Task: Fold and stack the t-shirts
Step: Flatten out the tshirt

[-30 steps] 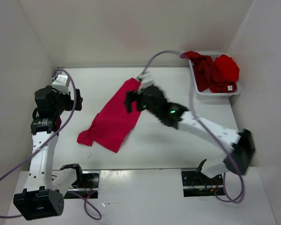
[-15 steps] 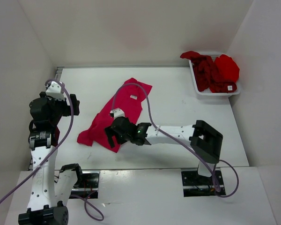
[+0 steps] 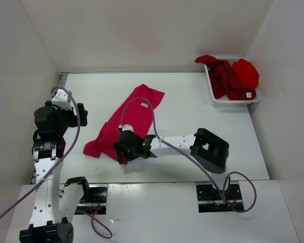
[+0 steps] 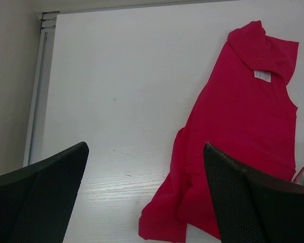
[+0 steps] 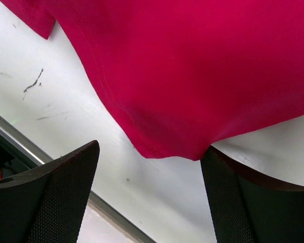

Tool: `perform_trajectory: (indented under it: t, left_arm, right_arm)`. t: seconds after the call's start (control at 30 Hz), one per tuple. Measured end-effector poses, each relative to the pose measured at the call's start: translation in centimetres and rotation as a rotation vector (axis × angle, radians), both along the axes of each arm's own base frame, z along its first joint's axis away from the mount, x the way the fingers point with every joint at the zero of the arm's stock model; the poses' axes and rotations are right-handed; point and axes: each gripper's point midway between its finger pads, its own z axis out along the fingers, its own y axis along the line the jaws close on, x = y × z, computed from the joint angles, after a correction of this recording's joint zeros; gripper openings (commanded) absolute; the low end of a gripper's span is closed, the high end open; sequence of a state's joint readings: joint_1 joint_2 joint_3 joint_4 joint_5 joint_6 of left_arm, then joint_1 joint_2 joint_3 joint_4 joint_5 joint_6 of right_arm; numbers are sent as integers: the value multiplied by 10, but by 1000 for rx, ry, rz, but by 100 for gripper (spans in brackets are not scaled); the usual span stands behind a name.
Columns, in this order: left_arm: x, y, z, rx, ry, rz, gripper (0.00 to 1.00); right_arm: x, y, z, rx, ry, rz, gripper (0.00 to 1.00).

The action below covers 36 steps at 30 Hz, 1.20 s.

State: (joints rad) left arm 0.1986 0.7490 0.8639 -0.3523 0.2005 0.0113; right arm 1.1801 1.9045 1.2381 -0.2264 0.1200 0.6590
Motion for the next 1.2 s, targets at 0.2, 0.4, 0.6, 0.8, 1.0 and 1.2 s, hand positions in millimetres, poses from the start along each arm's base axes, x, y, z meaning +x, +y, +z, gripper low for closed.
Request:
perform_trajectory:
  t: [0.2,0.4,0.6,0.8,1.0,1.2]
  left_arm:
    - [0,-3,-1,-15,2,-3,100]
    - [-3,-4,1,-15,-3,-8,100]
    - [-1,-14,-12,25,52,-88,100]
    - [25,-40,-43,132,245,-288,100]
    - [17,-103,-82,258,363,-575,100]
    - [-4,-156,-101,260,418,-778,100]
  right_arm:
    - [9,23,-14,4,26,9,47]
    - [27,11,-18,9,40,-57,0]
    - [47,-15,46,55,-26,-100,0]
    - [62,-50,207,285,-216,-119,0]
    - [100,-115,235,335,-255,-250,0]
    - [122,-155,181,221,-160,-368,0]
